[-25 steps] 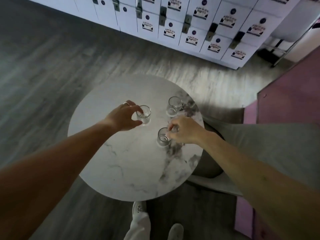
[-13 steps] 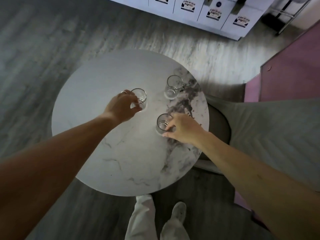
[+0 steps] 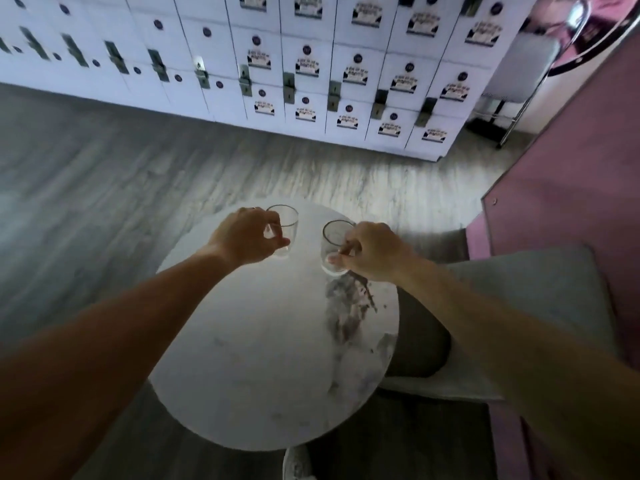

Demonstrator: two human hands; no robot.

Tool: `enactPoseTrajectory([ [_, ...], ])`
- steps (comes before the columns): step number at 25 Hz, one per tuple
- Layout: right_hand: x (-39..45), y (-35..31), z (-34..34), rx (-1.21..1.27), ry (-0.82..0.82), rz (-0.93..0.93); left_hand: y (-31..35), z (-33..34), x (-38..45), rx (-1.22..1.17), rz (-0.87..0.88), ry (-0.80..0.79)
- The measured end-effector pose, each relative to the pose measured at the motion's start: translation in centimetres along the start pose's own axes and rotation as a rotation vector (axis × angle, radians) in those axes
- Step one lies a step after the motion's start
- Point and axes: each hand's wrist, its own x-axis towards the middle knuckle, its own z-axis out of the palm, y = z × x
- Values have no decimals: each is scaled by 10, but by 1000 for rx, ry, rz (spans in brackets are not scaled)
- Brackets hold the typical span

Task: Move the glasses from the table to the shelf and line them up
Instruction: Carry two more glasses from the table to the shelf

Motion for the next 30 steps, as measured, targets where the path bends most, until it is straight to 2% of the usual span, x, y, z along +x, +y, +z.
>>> enactPoseTrajectory([
  [7, -68, 1, -100, -71, 252, 88, 99, -84, 24, -126, 305, 37],
  [11, -140, 26, -144, -74, 325, 229, 181, -92, 31, -141, 505, -38],
  [15, -254, 57, -175, -95, 432, 425, 296, -76, 10, -137, 722, -126],
  [21, -471, 75, -179, -25, 535, 715, 454, -27, -86, -150, 959, -259],
  [30, -815, 22, -130, -122, 682, 1057, 659, 43, -334, -173, 1421, -421],
])
